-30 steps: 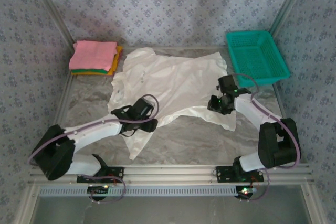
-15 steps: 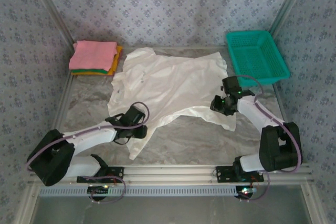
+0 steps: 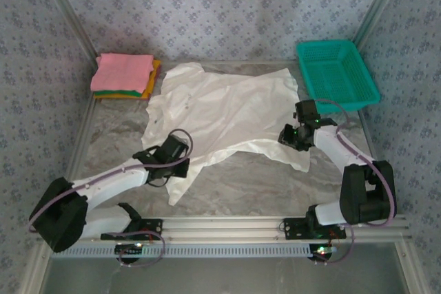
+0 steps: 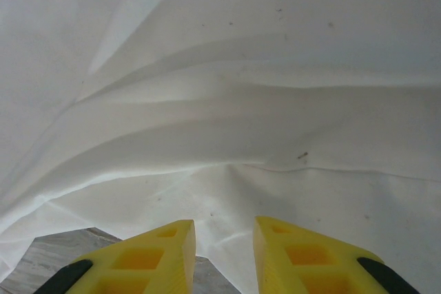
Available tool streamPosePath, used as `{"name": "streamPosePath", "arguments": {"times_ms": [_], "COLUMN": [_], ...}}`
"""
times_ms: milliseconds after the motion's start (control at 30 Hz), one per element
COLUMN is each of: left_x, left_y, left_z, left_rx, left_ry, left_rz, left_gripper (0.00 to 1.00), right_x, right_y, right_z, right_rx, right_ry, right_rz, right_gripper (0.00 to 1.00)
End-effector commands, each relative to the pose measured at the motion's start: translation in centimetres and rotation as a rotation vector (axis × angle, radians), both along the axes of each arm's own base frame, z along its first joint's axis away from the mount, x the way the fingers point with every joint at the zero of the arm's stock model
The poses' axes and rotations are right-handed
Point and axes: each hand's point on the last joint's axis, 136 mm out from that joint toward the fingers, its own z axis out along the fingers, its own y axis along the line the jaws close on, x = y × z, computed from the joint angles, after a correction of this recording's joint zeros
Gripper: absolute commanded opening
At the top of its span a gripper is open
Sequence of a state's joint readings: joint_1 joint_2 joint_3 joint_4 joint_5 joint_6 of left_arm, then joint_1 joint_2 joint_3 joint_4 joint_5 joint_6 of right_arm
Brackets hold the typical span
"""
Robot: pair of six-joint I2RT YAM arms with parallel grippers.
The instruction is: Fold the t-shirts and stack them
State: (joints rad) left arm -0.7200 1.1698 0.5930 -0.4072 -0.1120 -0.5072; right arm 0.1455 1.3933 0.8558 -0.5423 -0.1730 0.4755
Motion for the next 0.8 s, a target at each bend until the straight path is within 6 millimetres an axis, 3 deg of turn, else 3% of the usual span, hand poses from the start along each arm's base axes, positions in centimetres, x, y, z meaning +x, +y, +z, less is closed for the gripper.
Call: {"name": "streamPosePath", "arguments": {"times_ms": [0,133,233,267,300,400,533,700,767], "left_x": [0.2,0.4,0.9,1.0,1.1,1.3,1.6,2.3,2.4], "left_y": [4.0,5.7,5.3,5.2,4.9,3.7,2.8,1.4,1.6], "left_z": [0.7,-0.2,0.5,0.8,1.0,2.1,2.6,3.0,2.3], "left_rx": [0.124,0.072,0.066,0.064,0.055,0.001,-0.047,-0.087,-0.06], "left_ry": [-0.008,0.049,0.021,0.015,0.011,-0.004,-0.036,-0.045,-0.033], "left_rz": [0.111,0.201,0.161,0.152,0.138,0.091,0.068,0.023,0.021], "left_gripper": [0.0,0.02,0.48,0.6,0.63,0.6,0.44,0.43,0.49], "right_x": [0.6,0.9,0.8,0.7,0.6,0.6,0.9,1.0,1.0], "right_y": [0.3,0.8,0.9,0.9,0.9,1.0,1.0,1.1,1.1], "right_z": [0.4,0.6,0.4,0.3,0.1,-0.2,-0.4,-0.4,-0.5], "right_rx": [0.017,0.032,0.026,0.024,0.023,0.027,0.032,0.032,0.036], "right_ry": [-0.008,-0.012,-0.009,-0.004,0.001,0.006,0.005,0.006,0.006], "right_rz": [-0.005,0.004,0.01,0.009,0.01,0.012,0.009,0.013,0.013], "right_gripper": [0.3,0.3,0.3,0.31,0.3,0.3,0.3,0.31,0.3]}}
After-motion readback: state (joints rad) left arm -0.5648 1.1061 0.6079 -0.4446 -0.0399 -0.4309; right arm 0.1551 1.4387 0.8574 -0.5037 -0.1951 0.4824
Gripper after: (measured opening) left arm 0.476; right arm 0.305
